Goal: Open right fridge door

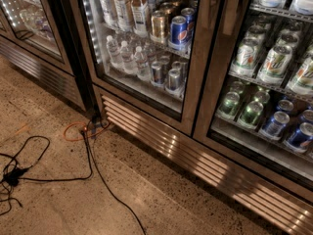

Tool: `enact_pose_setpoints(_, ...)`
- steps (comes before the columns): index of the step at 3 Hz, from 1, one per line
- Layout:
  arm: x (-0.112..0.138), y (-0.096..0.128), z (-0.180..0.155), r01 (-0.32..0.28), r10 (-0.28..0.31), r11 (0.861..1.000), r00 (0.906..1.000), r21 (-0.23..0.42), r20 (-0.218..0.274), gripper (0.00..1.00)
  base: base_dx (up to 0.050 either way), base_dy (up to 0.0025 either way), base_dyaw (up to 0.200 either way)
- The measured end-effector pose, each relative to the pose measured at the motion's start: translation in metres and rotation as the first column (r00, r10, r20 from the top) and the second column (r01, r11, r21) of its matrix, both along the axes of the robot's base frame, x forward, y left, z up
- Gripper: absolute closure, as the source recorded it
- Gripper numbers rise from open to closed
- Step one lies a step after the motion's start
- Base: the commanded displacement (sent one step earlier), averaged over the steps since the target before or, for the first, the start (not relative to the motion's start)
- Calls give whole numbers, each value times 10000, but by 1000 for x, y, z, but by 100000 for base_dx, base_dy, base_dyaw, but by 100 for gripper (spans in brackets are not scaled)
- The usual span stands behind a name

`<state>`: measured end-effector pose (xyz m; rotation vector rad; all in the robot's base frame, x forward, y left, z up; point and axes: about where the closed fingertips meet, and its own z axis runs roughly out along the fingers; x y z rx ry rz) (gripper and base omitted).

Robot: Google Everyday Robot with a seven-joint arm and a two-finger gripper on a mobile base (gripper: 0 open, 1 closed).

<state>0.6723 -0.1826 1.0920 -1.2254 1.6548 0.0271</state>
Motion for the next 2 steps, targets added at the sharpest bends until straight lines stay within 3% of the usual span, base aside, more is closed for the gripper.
enact_pose_setpoints(2, 0, 0, -1, -80, 79, 10000, 9999, -55, -97, 100, 0, 0, 0)
